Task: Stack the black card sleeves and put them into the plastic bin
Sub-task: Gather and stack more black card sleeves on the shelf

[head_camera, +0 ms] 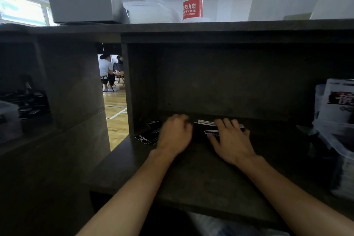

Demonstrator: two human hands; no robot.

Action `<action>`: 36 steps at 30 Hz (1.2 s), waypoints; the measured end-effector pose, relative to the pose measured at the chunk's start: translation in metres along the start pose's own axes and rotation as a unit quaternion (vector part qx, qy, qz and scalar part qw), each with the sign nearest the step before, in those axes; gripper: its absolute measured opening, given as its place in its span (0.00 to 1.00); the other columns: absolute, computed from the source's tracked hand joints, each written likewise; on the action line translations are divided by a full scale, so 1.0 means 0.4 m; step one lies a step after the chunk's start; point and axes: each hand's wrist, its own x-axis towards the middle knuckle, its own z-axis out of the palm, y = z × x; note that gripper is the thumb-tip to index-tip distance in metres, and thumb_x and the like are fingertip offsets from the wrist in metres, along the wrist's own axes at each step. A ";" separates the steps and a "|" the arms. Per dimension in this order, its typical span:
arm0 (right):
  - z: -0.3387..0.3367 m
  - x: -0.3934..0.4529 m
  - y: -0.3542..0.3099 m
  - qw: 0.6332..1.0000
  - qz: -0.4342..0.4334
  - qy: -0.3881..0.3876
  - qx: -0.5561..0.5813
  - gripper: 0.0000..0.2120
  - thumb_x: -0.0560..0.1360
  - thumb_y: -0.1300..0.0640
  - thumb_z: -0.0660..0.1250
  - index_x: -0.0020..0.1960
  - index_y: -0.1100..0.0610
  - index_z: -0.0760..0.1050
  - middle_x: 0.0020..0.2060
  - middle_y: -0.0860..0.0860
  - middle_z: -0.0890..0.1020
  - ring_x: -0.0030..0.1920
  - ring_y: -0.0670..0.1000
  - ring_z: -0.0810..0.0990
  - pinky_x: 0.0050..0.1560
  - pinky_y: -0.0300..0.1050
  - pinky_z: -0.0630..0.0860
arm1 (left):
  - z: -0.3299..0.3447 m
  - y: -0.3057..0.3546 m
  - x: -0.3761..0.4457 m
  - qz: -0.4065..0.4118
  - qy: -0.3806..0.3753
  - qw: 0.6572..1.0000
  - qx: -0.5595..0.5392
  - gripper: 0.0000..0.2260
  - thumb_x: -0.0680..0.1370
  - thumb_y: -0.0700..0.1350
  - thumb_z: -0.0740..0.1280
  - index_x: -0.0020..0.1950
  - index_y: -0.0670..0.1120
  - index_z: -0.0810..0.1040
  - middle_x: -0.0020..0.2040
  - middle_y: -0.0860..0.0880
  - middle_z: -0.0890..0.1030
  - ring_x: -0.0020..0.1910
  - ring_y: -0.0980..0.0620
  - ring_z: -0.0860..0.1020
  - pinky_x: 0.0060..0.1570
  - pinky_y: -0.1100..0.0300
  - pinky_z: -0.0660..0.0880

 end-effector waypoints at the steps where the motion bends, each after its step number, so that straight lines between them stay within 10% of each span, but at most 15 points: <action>1: 0.001 0.001 0.003 1.000 0.002 0.003 0.000 0.24 0.79 0.38 0.58 0.71 0.47 0.63 0.65 0.49 0.70 0.66 0.52 0.67 0.64 0.64 0.68 | -0.021 -0.031 0.005 -0.050 0.034 0.996 0.071 0.12 0.79 0.47 0.63 0.61 0.46 0.78 0.60 0.44 0.77 0.60 0.45 0.76 0.63 0.49 0.73; 4: 0.006 0.007 0.005 1.000 0.005 0.025 0.008 0.22 0.79 0.38 0.58 0.69 0.46 0.65 0.64 0.49 0.72 0.64 0.51 0.68 0.63 0.62 0.68 | -0.061 -0.103 0.003 -0.213 -0.035 0.954 0.210 0.17 0.79 0.52 0.64 0.65 0.46 0.74 0.66 0.41 0.73 0.67 0.40 0.69 0.69 0.43 0.65; 12: 0.015 0.005 -0.003 1.000 0.000 0.031 -0.004 0.24 0.78 0.37 0.58 0.71 0.46 0.65 0.64 0.49 0.72 0.65 0.51 0.68 0.64 0.61 0.68 | -0.064 -0.062 -0.009 -0.122 0.077 0.949 0.280 0.06 0.78 0.46 0.65 0.53 0.49 0.79 0.50 0.46 0.82 0.57 0.44 0.74 0.60 0.47 0.66; 16: 0.013 0.003 -0.003 0.999 0.006 0.032 0.000 0.25 0.78 0.38 0.59 0.71 0.46 0.65 0.65 0.50 0.72 0.66 0.52 0.68 0.65 0.61 0.67 | -0.060 -0.043 0.003 -0.020 0.196 0.979 0.049 0.07 0.79 0.41 0.64 0.55 0.48 0.78 0.48 0.49 0.82 0.49 0.50 0.79 0.46 0.60 0.70; 19: 0.013 0.005 -0.005 0.999 0.010 0.031 0.002 0.25 0.78 0.38 0.60 0.71 0.47 0.65 0.65 0.50 0.72 0.66 0.52 0.68 0.64 0.60 0.67 | -0.035 -0.023 0.009 -0.047 0.101 0.958 -0.265 0.23 0.79 0.37 0.65 0.72 0.51 0.67 0.53 0.55 0.81 0.53 0.57 0.80 0.46 0.68 0.76; 23: 0.014 0.004 -0.003 0.999 0.011 0.029 0.021 0.26 0.77 0.39 0.60 0.71 0.47 0.66 0.64 0.50 0.72 0.65 0.52 0.68 0.63 0.60 0.66 | -0.007 -0.037 0.008 -0.050 0.026 0.973 -0.225 0.45 0.76 0.36 0.69 0.80 0.55 0.41 0.48 0.58 0.77 0.45 0.62 0.81 0.47 0.69 0.75; 26: 0.012 0.003 -0.003 0.999 0.017 0.030 0.040 0.25 0.76 0.39 0.58 0.70 0.47 0.67 0.63 0.50 0.73 0.64 0.51 0.68 0.64 0.60 0.66 | -0.008 -0.033 0.003 -0.060 0.053 0.978 -0.191 0.41 0.75 0.37 0.70 0.79 0.53 0.48 0.51 0.52 0.79 0.40 0.61 0.81 0.44 0.72 0.75; 32: 0.009 0.001 -0.012 0.999 0.017 0.018 0.022 0.24 0.79 0.36 0.54 0.70 0.46 0.67 0.65 0.50 0.72 0.66 0.52 0.67 0.64 0.61 0.67 | 0.004 -0.012 -0.013 -0.037 -0.017 0.999 0.010 0.09 0.77 0.55 0.69 0.47 0.50 0.78 0.53 0.48 0.74 0.47 0.53 0.77 0.52 0.57 0.76; 36: 0.003 -0.007 -0.011 1.000 0.003 0.015 0.016 0.22 0.81 0.40 0.55 0.72 0.46 0.66 0.66 0.50 0.71 0.67 0.53 0.65 0.65 0.62 0.68 | -0.007 -0.025 -0.010 -0.031 -0.019 0.999 0.027 0.15 0.81 0.55 0.61 0.36 0.55 0.74 0.48 0.48 0.76 0.47 0.52 0.77 0.57 0.51 0.72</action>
